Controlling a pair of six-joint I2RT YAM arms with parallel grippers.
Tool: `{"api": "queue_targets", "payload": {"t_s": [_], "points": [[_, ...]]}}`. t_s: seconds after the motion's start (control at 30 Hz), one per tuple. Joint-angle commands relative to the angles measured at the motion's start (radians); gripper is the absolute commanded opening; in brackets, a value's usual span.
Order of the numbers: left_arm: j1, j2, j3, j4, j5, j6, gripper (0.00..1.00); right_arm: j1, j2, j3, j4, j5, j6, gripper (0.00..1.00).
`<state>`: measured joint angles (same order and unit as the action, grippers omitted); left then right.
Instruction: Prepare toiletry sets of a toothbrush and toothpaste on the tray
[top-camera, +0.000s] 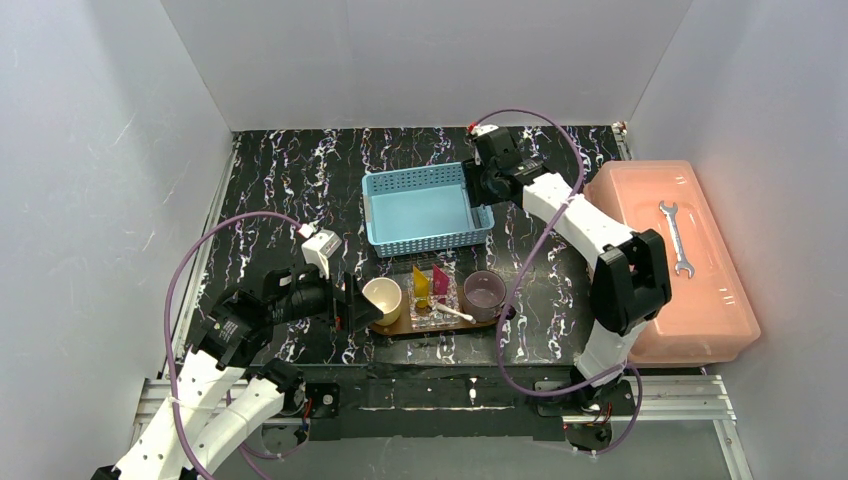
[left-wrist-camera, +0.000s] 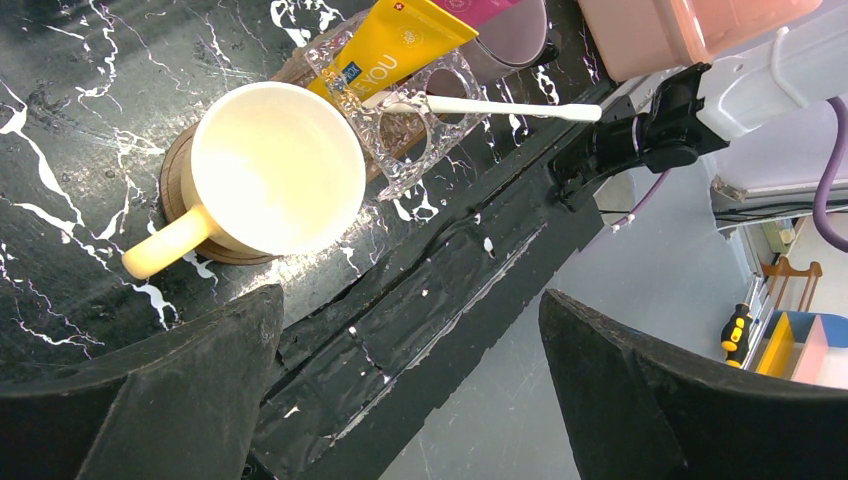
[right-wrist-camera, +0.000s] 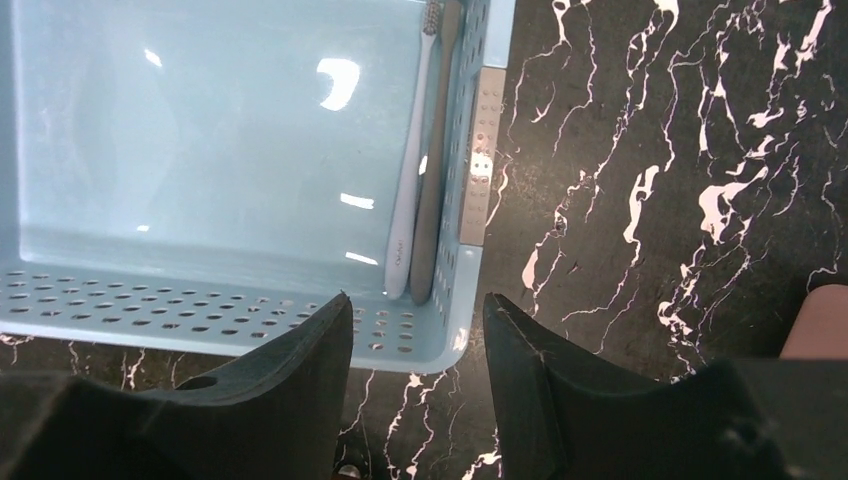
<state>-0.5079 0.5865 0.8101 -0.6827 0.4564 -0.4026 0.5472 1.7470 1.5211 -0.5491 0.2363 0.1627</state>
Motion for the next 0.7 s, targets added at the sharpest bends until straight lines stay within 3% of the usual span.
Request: {"api": "queue_targets", "payload": {"t_s": [0.0,0.27,0.5,0.67], "points": [[-0.004,-0.001,-0.007,0.003,0.019,0.013,0.99,-0.029,0.035,0.048,0.039,-0.031,0.014,0.60],[-0.003,0.002,-0.007,0.005,0.025,0.016,0.99,-0.069,0.156,0.091,0.043,-0.056,0.023,0.60],[-0.002,0.004,-0.008,0.005,0.028,0.016,0.99,-0.073,0.256,0.163,0.007,-0.041,0.007,0.49],[-0.002,-0.004,-0.008,0.005,0.028,0.018,0.99,-0.073,0.286,0.190,-0.009,-0.015,-0.005,0.25]]}}
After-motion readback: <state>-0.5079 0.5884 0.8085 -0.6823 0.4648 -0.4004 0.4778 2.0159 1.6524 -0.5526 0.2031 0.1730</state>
